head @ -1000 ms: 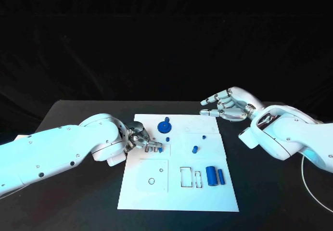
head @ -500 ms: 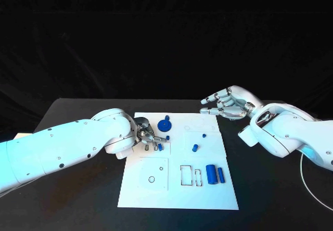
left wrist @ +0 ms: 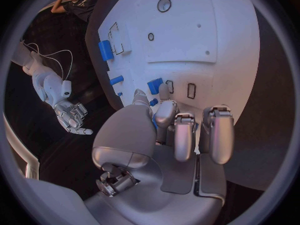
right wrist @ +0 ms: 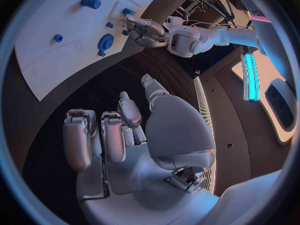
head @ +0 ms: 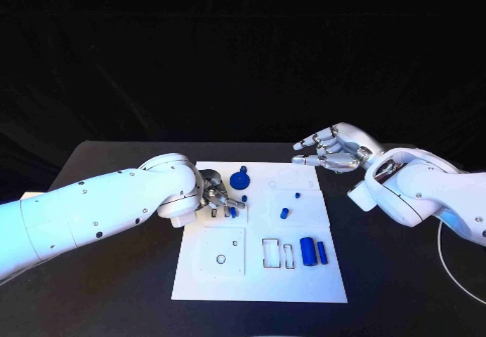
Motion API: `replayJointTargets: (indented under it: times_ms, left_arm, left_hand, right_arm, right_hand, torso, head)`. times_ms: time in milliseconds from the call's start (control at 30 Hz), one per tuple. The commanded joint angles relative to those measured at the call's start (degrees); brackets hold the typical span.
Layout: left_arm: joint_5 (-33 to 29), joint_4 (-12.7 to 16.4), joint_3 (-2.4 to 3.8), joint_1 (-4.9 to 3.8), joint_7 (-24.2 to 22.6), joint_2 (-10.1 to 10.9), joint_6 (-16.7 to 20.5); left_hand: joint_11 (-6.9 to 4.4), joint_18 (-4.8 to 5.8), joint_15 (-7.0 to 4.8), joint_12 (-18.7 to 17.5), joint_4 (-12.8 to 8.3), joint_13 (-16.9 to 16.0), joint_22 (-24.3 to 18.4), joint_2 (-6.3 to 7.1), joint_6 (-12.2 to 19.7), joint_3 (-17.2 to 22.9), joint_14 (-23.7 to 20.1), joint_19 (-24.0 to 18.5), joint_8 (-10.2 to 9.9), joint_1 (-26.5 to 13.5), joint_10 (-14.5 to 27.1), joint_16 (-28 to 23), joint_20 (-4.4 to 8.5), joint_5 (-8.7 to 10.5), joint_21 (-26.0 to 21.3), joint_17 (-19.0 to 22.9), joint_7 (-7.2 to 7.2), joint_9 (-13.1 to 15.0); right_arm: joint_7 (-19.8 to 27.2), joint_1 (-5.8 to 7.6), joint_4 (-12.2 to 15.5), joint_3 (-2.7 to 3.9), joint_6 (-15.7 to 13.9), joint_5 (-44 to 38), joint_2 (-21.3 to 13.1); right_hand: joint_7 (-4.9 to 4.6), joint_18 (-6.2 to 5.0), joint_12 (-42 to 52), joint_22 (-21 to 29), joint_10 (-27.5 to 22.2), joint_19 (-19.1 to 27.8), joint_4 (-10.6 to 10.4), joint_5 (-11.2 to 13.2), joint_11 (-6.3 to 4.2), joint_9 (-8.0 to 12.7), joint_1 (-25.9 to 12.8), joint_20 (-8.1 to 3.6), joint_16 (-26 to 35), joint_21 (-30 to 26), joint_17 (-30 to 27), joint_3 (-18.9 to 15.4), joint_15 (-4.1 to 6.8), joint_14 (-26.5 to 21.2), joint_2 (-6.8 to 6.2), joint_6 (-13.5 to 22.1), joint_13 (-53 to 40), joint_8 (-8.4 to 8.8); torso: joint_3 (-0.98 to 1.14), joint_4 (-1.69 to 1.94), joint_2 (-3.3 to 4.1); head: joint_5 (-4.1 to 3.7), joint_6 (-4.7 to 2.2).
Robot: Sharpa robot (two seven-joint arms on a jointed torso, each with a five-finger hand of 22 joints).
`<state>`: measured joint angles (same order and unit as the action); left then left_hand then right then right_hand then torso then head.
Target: Assemble the parts on the task board
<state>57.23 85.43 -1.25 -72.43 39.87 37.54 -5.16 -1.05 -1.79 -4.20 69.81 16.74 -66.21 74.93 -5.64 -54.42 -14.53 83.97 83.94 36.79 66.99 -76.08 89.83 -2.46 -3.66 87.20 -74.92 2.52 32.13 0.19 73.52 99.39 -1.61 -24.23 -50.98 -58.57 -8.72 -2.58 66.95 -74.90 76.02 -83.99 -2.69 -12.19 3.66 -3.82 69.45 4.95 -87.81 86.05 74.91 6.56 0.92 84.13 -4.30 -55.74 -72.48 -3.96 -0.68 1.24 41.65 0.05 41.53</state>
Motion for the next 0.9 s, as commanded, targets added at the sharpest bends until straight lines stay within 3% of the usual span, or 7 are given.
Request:
replayJointTargets:
  times_ms: [33,267,533,900]
  left_arm:
    - [0.31,-0.26,0.01,-0.1,6.34,-0.37,-2.22]
    - [0.32,-0.51,0.02,-0.11,6.31,-0.74,-2.11]
    - [0.33,-0.69,0.02,-0.11,6.29,-0.82,-2.66]
    - [0.39,-1.26,0.01,-0.1,6.41,-1.34,-2.82]
  left_hand:
    - [-0.21,0.6,-0.24,0.36,-0.18,-0.07,9.83,0.01,0.46,-0.37,6.03,3.51,0.42,-0.34,-0.39,0.17,0.49,0.33,0.09,-15.08,0.02,0.21]
    - [-0.29,0.58,-0.31,0.31,-0.32,-0.1,9.79,-0.71,0.81,-0.17,6.03,3.45,0.89,0.79,-0.36,0.17,0.55,-0.57,0.05,-15.08,-0.07,1.19]
    - [-0.33,0.55,-0.35,0.24,-0.82,-0.14,9.67,-0.68,1.2,-0.04,6.03,3.35,1.24,2.74,-0.32,0.17,0.59,-1.19,-0.04,-15.08,-0.11,2.17]
    - [-0.41,0.55,-0.41,0.24,-2.23,-0.37,9.75,-1.36,1.64,1.41,6.03,3.34,1.46,6.45,-0.39,0.17,0.65,-1.7,-0.05,-15.08,-0.18,3.42]
  right_arm:
    - [-0.02,-0.01,-0.06,0.0,0.9,-0.08,0.13]
    - [-0.15,-0.01,-0.12,-0.01,1.23,-0.08,0.18]
    - [0.19,-0.02,-0.14,-0.02,0.94,-0.09,0.19]
    - [0.46,-0.02,-0.18,-0.02,1.13,-0.13,0.26]
  right_hand:
    - [0.1,0.6,-0.32,-6.03,-0.33,-1.52,0.07,-0.14,0.04,-0.02,-0.09,0.48,0.36,-0.24,10.06,-0.32,-0.32,4.72,0.71,-0.27,0.05,-0.3]
    - [0.1,0.6,-0.32,-6.03,-0.33,-1.52,0.07,-0.14,0.04,-0.02,-0.09,0.48,0.36,-0.24,10.06,-0.32,-0.32,4.72,0.71,-0.27,0.05,-0.3]
    - [0.15,0.6,-0.2,-5.99,-0.25,-1.51,-0.02,-0.47,0.0,-0.04,0.15,0.46,0.38,-0.27,10.05,-0.55,-0.29,4.71,1.0,-0.38,0.03,-0.35]
    - [0.18,0.59,-0.25,-5.98,-0.28,-1.5,0.02,-0.58,-0.04,-0.05,0.39,0.44,0.42,-0.28,10.0,-0.65,-0.26,4.7,1.12,-0.47,0.11,-0.39]
  torso:
    - [-0.01,0.04,-0.01]
    - [0.0,0.05,0.02]
    - [0.02,0.06,-0.02]
    - [-0.02,0.02,0.01]
  head:
    - [-0.08,0.12]
    - [-0.1,0.44]
    - [0.22,0.33]
    - [-0.16,0.33]
